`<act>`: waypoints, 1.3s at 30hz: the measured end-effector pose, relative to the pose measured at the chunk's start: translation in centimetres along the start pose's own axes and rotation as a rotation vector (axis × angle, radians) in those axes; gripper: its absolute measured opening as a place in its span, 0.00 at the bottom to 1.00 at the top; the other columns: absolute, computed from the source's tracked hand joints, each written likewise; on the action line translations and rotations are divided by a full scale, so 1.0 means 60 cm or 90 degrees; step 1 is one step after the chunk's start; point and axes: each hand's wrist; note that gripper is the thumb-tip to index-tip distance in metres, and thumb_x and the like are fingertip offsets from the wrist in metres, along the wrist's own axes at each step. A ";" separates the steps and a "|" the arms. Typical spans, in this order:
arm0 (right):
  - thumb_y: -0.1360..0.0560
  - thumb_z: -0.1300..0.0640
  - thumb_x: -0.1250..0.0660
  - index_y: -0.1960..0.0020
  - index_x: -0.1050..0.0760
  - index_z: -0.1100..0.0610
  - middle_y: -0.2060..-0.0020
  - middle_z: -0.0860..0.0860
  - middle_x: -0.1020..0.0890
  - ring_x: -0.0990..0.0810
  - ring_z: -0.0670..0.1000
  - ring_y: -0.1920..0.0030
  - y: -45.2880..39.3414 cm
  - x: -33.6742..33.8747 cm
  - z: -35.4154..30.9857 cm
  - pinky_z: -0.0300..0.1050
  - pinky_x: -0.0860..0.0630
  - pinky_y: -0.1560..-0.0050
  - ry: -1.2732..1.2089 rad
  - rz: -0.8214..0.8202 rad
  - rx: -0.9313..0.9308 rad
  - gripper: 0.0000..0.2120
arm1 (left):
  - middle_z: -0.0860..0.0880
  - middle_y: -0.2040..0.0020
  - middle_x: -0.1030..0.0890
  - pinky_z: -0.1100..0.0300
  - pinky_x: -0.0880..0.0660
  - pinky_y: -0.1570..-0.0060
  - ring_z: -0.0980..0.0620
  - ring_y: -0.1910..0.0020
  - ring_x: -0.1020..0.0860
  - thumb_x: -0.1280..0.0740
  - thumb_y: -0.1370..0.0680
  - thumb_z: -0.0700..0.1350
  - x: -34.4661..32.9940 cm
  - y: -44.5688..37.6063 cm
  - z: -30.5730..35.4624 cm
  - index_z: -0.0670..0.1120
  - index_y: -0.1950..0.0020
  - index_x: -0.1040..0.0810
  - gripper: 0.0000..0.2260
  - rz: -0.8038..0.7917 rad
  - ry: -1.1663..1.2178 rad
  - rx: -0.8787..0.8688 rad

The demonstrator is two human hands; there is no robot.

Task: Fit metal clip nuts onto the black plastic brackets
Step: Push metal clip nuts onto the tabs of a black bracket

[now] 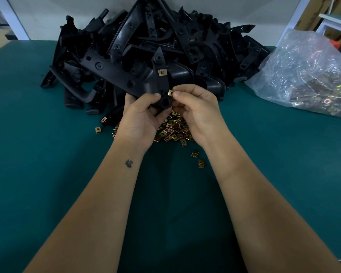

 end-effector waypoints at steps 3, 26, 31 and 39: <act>0.26 0.70 0.32 0.57 0.20 0.60 0.64 0.51 0.17 0.20 0.47 0.63 0.000 0.001 0.001 0.39 0.23 0.59 0.008 -0.002 -0.005 0.07 | 0.45 0.45 0.20 0.56 0.21 0.56 0.48 0.50 0.19 0.39 0.21 0.33 0.000 0.000 0.000 0.46 0.39 0.32 0.14 0.004 0.002 0.001; 0.25 0.72 0.34 0.47 0.24 0.60 0.56 0.56 0.17 0.18 0.51 0.56 -0.002 0.009 -0.004 0.41 0.21 0.54 -0.097 -0.042 -0.035 0.10 | 0.46 0.35 0.21 0.57 0.21 0.50 0.47 0.40 0.20 0.33 0.21 0.38 -0.005 0.007 0.001 0.46 0.25 0.36 0.25 -0.043 -0.080 -0.003; 0.25 0.72 0.35 0.44 0.26 0.62 0.57 0.57 0.18 0.19 0.52 0.55 0.000 0.008 -0.002 0.45 0.23 0.49 -0.070 -0.056 -0.044 0.12 | 0.46 0.36 0.21 0.58 0.21 0.52 0.48 0.38 0.21 0.35 0.20 0.36 -0.007 0.010 -0.001 0.46 0.25 0.37 0.24 -0.044 -0.119 0.011; 0.26 0.72 0.34 0.48 0.26 0.60 0.62 0.53 0.19 0.19 0.49 0.60 0.001 0.009 -0.005 0.43 0.23 0.52 -0.067 -0.060 -0.028 0.11 | 0.48 0.40 0.19 0.60 0.21 0.53 0.48 0.40 0.20 0.36 0.20 0.37 -0.008 0.011 -0.005 0.45 0.27 0.36 0.22 -0.056 -0.127 0.012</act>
Point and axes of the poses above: each hand's wrist, its own y-axis away from the middle knuckle, its own x-axis out of the back of the hand, z = x × y
